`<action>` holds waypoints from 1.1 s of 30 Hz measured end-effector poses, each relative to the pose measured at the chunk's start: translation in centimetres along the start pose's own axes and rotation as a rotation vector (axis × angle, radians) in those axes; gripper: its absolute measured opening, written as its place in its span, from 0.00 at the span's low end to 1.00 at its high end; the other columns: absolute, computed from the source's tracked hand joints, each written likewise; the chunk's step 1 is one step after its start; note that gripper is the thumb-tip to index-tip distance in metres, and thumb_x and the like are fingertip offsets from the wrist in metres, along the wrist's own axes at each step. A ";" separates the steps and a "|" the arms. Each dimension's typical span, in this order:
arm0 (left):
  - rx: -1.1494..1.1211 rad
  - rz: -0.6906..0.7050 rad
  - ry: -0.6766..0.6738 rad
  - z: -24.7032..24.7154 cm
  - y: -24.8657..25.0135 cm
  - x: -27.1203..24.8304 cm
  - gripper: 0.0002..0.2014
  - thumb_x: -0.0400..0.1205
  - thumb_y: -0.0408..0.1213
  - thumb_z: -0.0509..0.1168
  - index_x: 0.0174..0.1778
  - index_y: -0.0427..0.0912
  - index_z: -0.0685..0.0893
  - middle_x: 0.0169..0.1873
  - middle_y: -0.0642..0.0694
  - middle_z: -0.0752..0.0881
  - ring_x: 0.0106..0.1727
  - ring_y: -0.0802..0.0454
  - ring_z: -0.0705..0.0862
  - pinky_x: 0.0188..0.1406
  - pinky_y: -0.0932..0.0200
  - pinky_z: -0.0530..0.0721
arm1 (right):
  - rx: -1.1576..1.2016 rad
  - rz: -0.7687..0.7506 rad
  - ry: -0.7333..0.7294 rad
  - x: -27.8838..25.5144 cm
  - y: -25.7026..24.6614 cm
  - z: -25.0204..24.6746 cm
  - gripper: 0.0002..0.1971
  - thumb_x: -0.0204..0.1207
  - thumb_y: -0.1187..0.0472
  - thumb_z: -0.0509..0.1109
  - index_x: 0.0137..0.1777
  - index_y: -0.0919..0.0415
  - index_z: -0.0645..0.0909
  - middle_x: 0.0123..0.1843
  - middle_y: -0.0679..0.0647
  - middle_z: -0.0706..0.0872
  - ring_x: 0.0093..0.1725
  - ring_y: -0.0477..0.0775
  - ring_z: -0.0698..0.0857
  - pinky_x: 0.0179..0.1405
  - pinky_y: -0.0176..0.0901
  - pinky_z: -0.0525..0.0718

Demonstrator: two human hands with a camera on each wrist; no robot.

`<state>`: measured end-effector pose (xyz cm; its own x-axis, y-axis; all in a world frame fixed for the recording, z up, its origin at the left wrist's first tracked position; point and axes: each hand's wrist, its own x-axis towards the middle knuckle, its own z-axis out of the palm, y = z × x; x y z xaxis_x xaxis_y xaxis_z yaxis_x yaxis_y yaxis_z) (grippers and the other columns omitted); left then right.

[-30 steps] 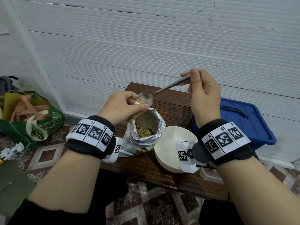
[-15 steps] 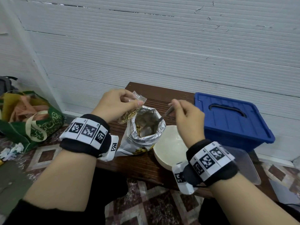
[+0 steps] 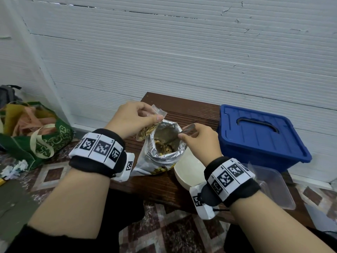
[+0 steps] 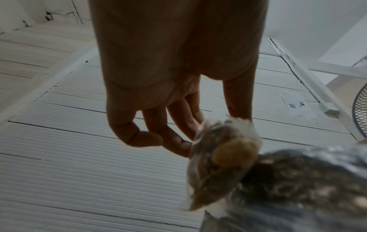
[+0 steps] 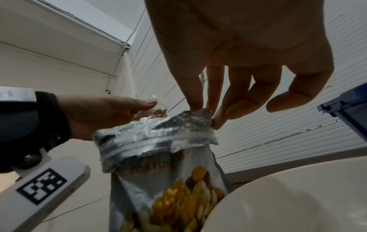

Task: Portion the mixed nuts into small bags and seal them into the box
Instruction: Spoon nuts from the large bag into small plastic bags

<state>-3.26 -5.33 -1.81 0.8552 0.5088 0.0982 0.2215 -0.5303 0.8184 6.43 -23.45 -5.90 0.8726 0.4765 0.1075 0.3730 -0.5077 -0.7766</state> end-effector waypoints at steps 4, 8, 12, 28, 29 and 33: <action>-0.004 0.008 0.003 0.1 0.2 -0.2 0.14 0.71 0.52 0.76 0.48 0.50 0.88 0.42 0.54 0.89 0.49 0.60 0.86 0.52 0.61 0.82 | -0.016 0.039 -0.023 0.3 -0.1 0.3 0.04 0.73 0.52 0.76 0.41 0.51 0.86 0.38 0.46 0.87 0.46 0.49 0.86 0.52 0.50 0.85; 0.020 0.016 0.025 -0.1 0.4 -0.3 0.09 0.73 0.50 0.76 0.43 0.55 0.84 0.40 0.57 0.87 0.47 0.65 0.83 0.43 0.69 0.77 | -0.001 0.018 -0.031 1.2 -0.8 0.7 0.06 0.73 0.55 0.76 0.37 0.49 0.83 0.32 0.43 0.82 0.47 0.53 0.86 0.52 0.51 0.84; 0.009 0.019 0.043 -0.3 0.6 -0.3 0.09 0.72 0.50 0.76 0.41 0.55 0.84 0.40 0.56 0.88 0.47 0.64 0.84 0.46 0.67 0.79 | 0.028 -0.005 -0.011 2.2 -1.1 0.9 0.08 0.73 0.57 0.76 0.35 0.47 0.82 0.31 0.41 0.81 0.44 0.50 0.84 0.53 0.52 0.84; -0.033 0.043 0.026 -0.2 0.8 -0.6 0.09 0.71 0.50 0.76 0.42 0.56 0.83 0.41 0.56 0.88 0.50 0.62 0.85 0.55 0.61 0.82 | 0.044 -0.033 0.022 2.9 -0.1 0.9 0.02 0.73 0.55 0.76 0.44 0.51 0.87 0.35 0.47 0.86 0.43 0.51 0.86 0.49 0.51 0.86; -0.034 0.045 0.027 -0.2 0.9 -0.6 0.10 0.71 0.51 0.76 0.43 0.56 0.84 0.42 0.56 0.89 0.50 0.61 0.85 0.55 0.60 0.82 | 0.041 -0.027 0.015 2.8 0.0 0.8 0.04 0.72 0.53 0.76 0.45 0.51 0.88 0.36 0.47 0.86 0.44 0.51 0.86 0.49 0.52 0.86; -0.049 0.065 0.049 0.0 1.2 -0.6 0.11 0.70 0.52 0.77 0.43 0.55 0.85 0.41 0.56 0.89 0.49 0.60 0.86 0.53 0.59 0.83 | 0.071 -0.023 0.004 2.2 0.2 0.2 0.08 0.71 0.50 0.77 0.48 0.51 0.87 0.38 0.47 0.84 0.44 0.49 0.83 0.45 0.45 0.83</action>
<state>-3.51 -6.30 -0.92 0.8430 0.5074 0.1788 0.1418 -0.5301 0.8360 8.32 -22.39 -5.94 0.8654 0.4845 0.1279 0.3696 -0.4449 -0.8158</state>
